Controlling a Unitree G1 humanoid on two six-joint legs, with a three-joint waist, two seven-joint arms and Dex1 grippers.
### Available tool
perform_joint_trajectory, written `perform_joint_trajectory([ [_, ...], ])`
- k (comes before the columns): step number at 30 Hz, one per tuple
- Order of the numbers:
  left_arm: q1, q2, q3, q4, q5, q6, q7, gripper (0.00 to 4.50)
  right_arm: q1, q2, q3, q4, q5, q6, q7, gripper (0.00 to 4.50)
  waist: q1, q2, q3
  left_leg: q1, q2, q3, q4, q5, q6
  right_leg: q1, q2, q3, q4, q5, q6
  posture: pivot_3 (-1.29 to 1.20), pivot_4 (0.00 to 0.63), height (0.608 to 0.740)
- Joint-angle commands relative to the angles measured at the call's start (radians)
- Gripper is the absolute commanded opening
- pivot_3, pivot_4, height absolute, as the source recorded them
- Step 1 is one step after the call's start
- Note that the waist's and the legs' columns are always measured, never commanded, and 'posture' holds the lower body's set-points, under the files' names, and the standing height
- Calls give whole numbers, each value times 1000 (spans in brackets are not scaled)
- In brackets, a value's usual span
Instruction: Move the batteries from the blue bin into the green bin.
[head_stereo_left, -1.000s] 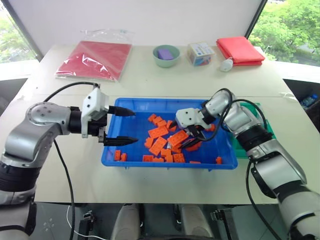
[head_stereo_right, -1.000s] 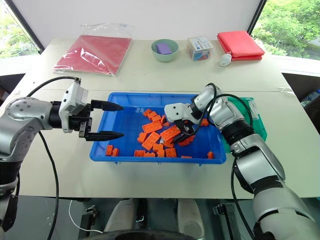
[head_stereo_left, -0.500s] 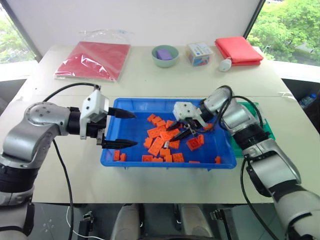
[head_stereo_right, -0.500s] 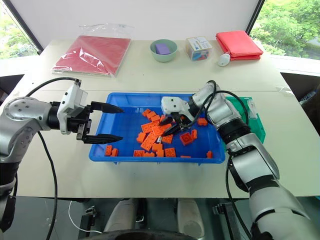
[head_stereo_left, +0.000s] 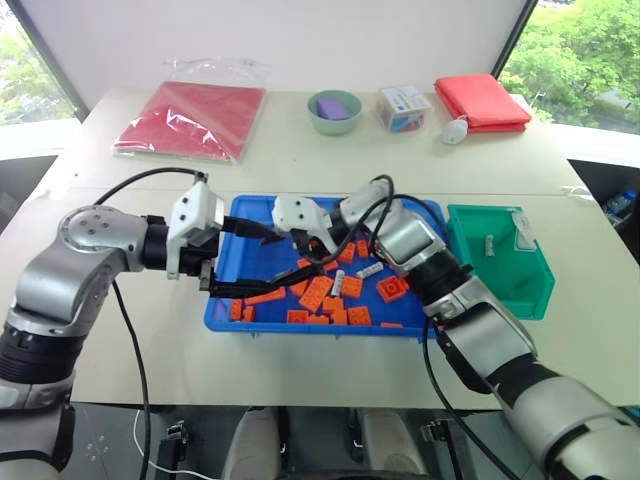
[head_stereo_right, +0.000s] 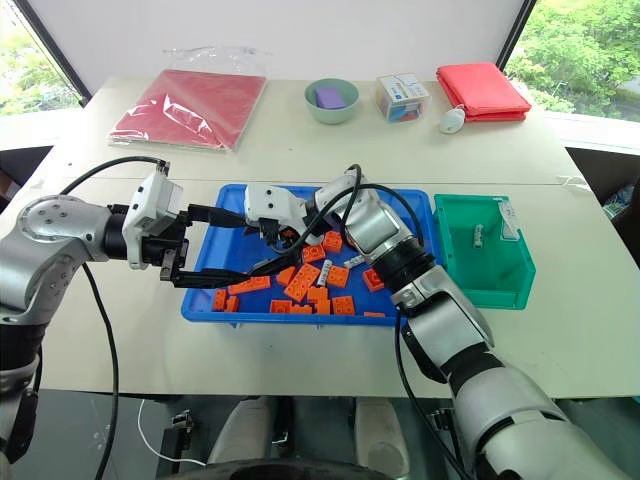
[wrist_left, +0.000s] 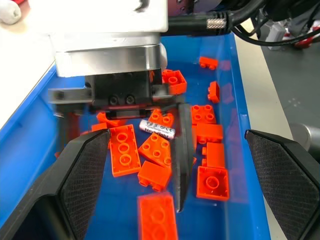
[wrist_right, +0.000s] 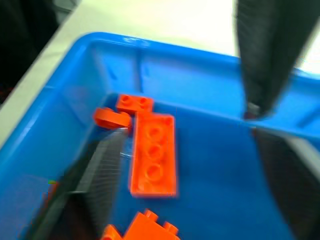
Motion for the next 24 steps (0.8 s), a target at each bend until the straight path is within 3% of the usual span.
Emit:
perform_joint_trajectory([
  [1, -5, 7, 18, -11, 0, -17, -1, 4500, 49, -100, 0, -157, 2, 71, 36, 4066, 2, 0, 0, 0, 0, 0, 0, 0, 0, 0, 0, 0, 0, 0, 0, 0, 150, 736],
  [6, -19, -2, -1, 11, 10, -31, -15, 4500, 120, -199, 29, -269, -26, 168, 20, 4066, -6, 0, 0, 0, 0, 0, 0, 0, 0, 0, 0, 0, 0, 0, 0, 0, 150, 736],
  [13, -71, -21, -31, 63, 35, -56, -43, 4500, 184, -209, 18, -362, -40, 321, -100, 4066, -3, 0, 0, 0, 1, -1, -1, 0, 0, -1, 3, 0, 0, -1, -1, 0, 150, 736],
  [24, -101, -40, -43, 104, 61, -88, -65, 4500, 261, -285, -22, -439, -13, 347, -173, 4066, 0, 0, 0, 0, 0, 0, 0, 0, 0, 0, 2, 0, 0, -1, -1, 0, 150, 736],
])
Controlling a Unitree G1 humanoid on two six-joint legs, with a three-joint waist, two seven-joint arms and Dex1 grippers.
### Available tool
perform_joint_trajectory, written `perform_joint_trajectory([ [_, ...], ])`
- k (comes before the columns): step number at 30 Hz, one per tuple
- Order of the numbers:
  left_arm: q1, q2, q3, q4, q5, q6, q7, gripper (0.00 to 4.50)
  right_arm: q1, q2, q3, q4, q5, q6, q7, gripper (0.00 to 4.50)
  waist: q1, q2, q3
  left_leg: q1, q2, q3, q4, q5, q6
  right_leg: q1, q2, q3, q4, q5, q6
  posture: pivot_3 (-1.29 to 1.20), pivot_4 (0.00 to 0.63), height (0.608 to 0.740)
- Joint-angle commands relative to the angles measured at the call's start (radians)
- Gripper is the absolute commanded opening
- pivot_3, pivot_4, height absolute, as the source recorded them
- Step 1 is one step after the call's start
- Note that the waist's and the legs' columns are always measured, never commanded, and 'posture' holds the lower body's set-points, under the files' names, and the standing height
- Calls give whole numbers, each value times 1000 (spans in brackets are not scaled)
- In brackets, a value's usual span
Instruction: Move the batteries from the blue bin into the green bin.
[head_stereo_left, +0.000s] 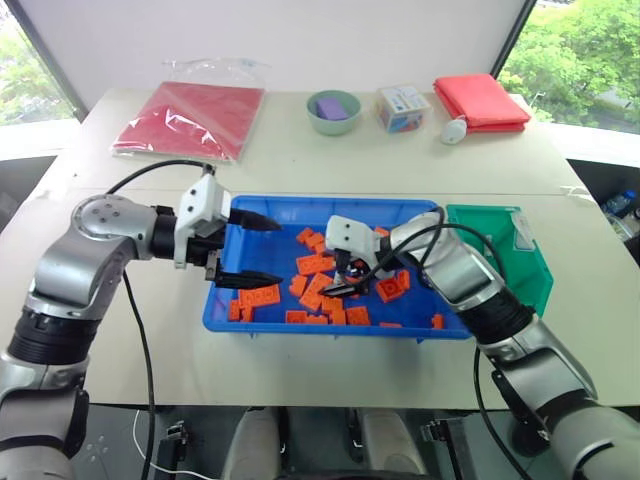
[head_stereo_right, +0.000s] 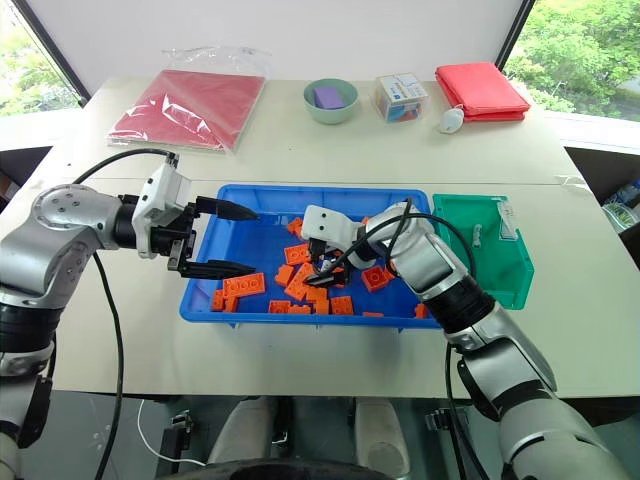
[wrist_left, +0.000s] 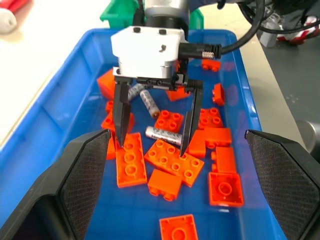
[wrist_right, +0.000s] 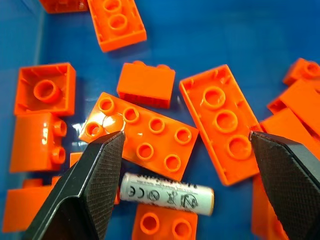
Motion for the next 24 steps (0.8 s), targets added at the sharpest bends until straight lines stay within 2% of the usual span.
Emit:
perform_joint_trajectory([
  [1, -19, 4, 8, -6, 6, -18, -7, 4500, 12, -34, -39, -62, 23, 20, -7, 4066, 0, 0, 0, 0, 0, 0, 0, 0, 0, 0, 0, 0, 0, 0, 0, 0, 150, 736],
  [11, -5, 10, 18, -14, 11, -20, -12, 4500, 56, -80, -149, -148, 126, 124, -47, 4066, -1, 0, 0, 0, 0, 0, 0, 0, 0, 0, 0, 0, 0, 0, -1, 0, 150, 736],
  [24, -2, 5, 9, -23, 13, -23, -14, 4500, 138, -110, -101, -162, 148, 110, -83, 4066, -1, 0, 0, 0, 0, 0, 0, 0, 0, 0, 0, 0, 0, -1, -2, 0, 150, 736],
])
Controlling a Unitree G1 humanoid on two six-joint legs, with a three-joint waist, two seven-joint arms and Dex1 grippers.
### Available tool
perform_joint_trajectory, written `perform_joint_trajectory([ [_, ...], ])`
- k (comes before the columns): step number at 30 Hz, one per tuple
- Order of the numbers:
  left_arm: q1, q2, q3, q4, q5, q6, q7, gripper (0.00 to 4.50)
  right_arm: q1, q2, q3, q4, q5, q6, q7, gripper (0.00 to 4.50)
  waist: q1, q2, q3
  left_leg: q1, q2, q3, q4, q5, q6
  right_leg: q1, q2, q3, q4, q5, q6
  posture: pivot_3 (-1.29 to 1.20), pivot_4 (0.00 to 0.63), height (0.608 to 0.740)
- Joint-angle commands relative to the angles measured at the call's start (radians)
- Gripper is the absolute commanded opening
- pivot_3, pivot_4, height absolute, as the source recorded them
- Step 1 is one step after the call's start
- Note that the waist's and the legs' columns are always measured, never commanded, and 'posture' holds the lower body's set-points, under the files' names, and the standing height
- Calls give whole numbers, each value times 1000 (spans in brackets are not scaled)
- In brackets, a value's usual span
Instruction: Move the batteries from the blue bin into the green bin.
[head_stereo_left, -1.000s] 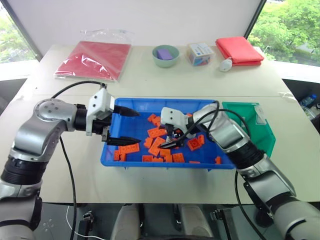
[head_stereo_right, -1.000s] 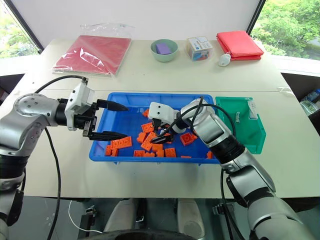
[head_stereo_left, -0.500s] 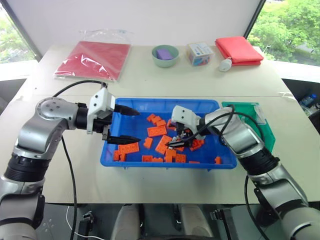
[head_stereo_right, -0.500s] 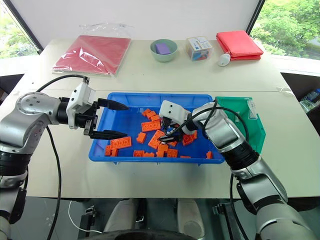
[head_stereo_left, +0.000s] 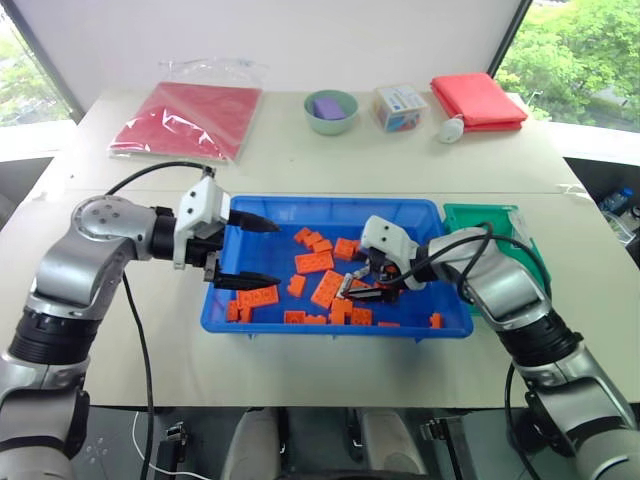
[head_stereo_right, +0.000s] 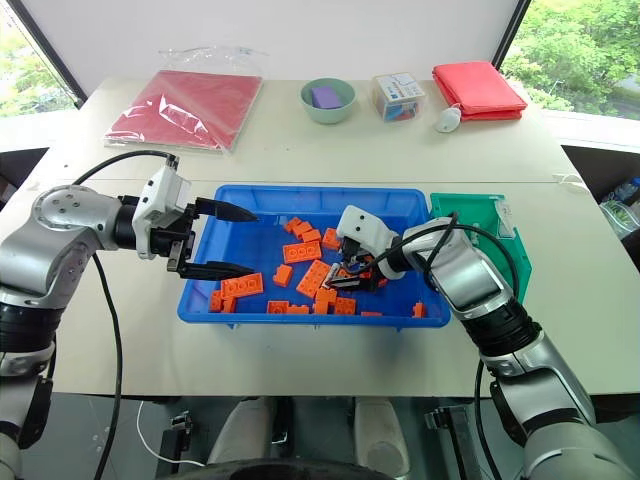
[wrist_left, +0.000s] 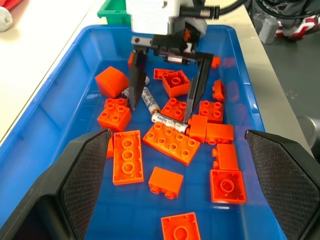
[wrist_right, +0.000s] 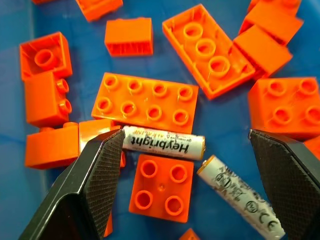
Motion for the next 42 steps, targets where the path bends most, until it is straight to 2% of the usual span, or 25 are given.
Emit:
perform_joint_trajectory([
  [1, -8, 4, 7, -29, -1, -13, -3, 4500, 6, -8, 5, -12, 8, -20, -5, 4066, 0, 0, 0, 0, 0, 0, 0, 0, 0, 0, 0, 0, 0, 0, 0, 0, 150, 736],
  [16, -25, 0, 1, -13, 6, -19, -17, 4500, 29, 7, 75, 0, -14, -54, -45, 4066, 0, 0, 0, 0, 0, 0, 0, 0, 0, 0, 0, 0, 0, 0, 0, 0, 150, 736],
  [19, -26, 0, 1, -14, 5, -18, -21, 4500, 28, 7, 72, -3, -4, -58, -40, 3279, 0, -1, 0, 0, 0, 0, 0, 0, 0, 0, 0, 0, 0, 0, 0, 0, 150, 736],
  [20, -26, 0, 1, -14, 5, -17, -21, 4500, 27, 7, 70, -7, 0, -56, -40, 2676, 1, -1, 0, 0, 0, 0, 0, 0, 0, 0, 0, 0, 0, 0, 0, 0, 150, 736],
  [21, -27, -2, 0, -15, 4, -15, -22, 4500, 24, 9, 61, -18, 6, -53, -42, 2283, 1, -1, 0, 0, 0, 0, 0, 0, 0, 0, 0, 0, 0, 0, 0, 0, 150, 736],
  [22, -28, -3, 0, -15, 3, -14, -22, 4500, 21, 10, 55, -25, 10, -51, -45, 2177, 0, -1, 0, 0, 0, 0, 0, 0, 0, 0, 0, 0, 0, 0, 0, 0, 150, 736],
  [26, -30, -13, -5, -16, 5, -14, -23, 4500, -8, -3, -17, -102, 83, 5, -25, 2186, 1, -1, 0, 0, 0, 0, 0, 0, 0, 0, 0, 0, 0, 0, 0, 0, 150, 736],
  [29, -36, -21, -7, -9, 9, -17, -23, 4500, -49, -30, -122, -153, 173, 83, -13, 2186, 2, -1, 0, 0, 0, 0, 0, 0, 0, 0, 0, 0, 0, 0, 0, 0, 150, 736],
  [34, -36, -31, -6, -7, 8, -20, -20, 4500, -89, -221, -376, -111, 256, 150, 1, 2186, 14, -1, 0, -1, 0, -1, 0, 0, 0, 0, -2, -1, -1, -1, -1, 0, 150, 736],
  [38, -36, -39, -2, 7, 9, -27, -19, 4500, 15, -395, -498, -5, 239, 97, 19, 2186, 17, -2, 0, -1, -1, 0, 0, -1, 1, 1, -2, 0, -3, -1, -1, 0, 150, 736],
  [42, -39, -47, -8, 27, 17, -42, -23, 4500, 133, -456, -569, 55, 238, 64, -2, 2186, 19, -2, 0, -1, -1, 1, 0, -1, 1, 1, -2, 0, -3, -1, -1, 0, 150, 736],
])
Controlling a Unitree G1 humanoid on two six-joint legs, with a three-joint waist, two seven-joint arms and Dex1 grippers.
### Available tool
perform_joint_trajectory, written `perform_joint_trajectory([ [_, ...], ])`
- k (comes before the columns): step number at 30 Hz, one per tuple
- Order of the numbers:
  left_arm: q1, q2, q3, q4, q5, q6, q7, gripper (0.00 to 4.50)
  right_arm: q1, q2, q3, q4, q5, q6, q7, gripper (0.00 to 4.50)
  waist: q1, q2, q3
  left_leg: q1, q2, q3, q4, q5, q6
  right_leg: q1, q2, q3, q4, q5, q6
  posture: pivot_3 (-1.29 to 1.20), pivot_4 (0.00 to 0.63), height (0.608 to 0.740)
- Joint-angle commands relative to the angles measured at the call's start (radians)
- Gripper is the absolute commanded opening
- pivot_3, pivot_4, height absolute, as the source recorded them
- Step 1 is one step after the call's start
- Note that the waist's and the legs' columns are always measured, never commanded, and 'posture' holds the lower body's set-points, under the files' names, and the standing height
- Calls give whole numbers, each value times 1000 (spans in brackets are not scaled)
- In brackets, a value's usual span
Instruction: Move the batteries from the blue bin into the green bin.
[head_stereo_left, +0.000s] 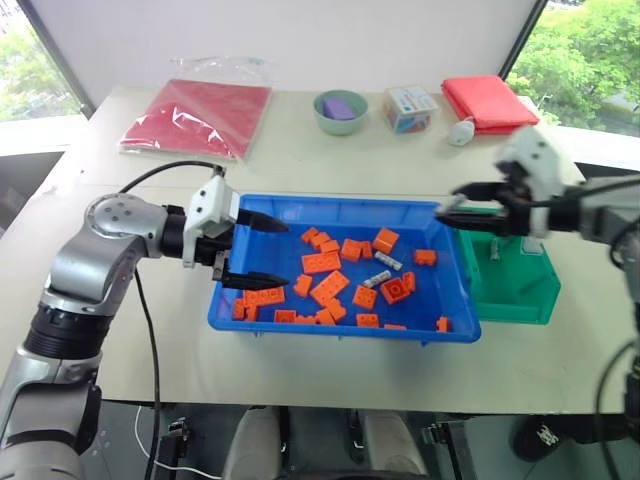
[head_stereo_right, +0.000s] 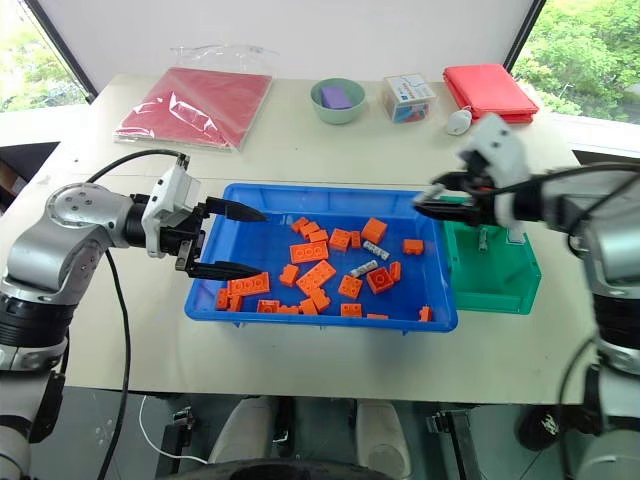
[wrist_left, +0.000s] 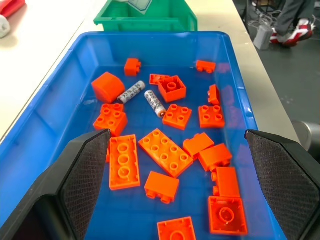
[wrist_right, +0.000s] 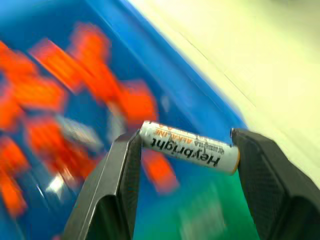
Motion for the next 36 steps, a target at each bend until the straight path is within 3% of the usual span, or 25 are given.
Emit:
perform_joint_trajectory([
  [1, -13, -4, 10, 4, 2, -29, -4, 4500, 44, -19, -69, 5, 16, -18, -19, 2186, -7, 0, 0, 0, 0, 0, 0, 0, 0, 0, 0, 0, 0, 0, 0, 0, 150, 736],
  [3, -21, -10, 5, 12, 5, -34, -6, 4500, 75, -14, -75, -11, 28, -9, -33, 2186, -20, 0, 0, 1, 0, -1, 0, 0, 0, 0, 1, 1, 1, 0, 0, 0, 150, 736],
  [8, -50, -22, -7, 34, 7, -39, -15, 4500, 106, 5, -57, 9, -7, -53, -110, 4486, -22, 0, 0, 1, 1, -2, 0, 0, 0, 0, 1, 2, 1, 0, 1, 0, 150, 736],
  [14, -57, -17, -7, 45, 11, -40, -25, 4500, -28, 54, -57, -58, 122, 8, -90, 4486, -22, 0, 0, 1, 1, -2, 0, 0, 0, -1, 2, 3, 1, 0, 1, 0, 150, 736],
  [19, -62, -12, -5, 36, 12, -31, -27, 4500, -124, 115, 95, -126, 160, 8, -42, 4486, -20, 0, 0, 1, 1, -2, 0, 0, 0, -1, 2, 2, 1, 1, 1, 0, 150, 736],
  [22, -63, -5, -6, 29, 10, -23, -30, 4500, -194, 167, 278, -94, 80, -62, -3, 4486, -22, 0, 0, 1, 1, -2, 0, 0, 0, -1, 2, 3, 1, 0, 1, 0, 150, 736],
  [27, -52, 9, -5, 7, 6, -12, -35, 4500, -261, 197, 464, 20, -52, -205, 70, 4486, -16, 0, 0, -1, 1, -1, 0, 0, 0, -1, 2, 2, 1, 0, 1, 0, 150, 736],
  [32, -33, 19, 12, -30, 3, -2, -9, 4500, -273, 216, 598, 164, -211, -382, 120, 4486, -17, 0, 0, -1, 0, 0, 1, 0, 0, -1, 1, 1, 1, 1, 2, 0, 150, 736],
  [36, 5, 35, 40, -69, -11, 14, 17, 4500, -253, 239, 626, 233, -273, -483, 135, 4486, -19, 0, 0, -1, 0, 0, 1, 0, 0, -1, 1, 1, 1, 1, 2, 0, 150, 736],
])
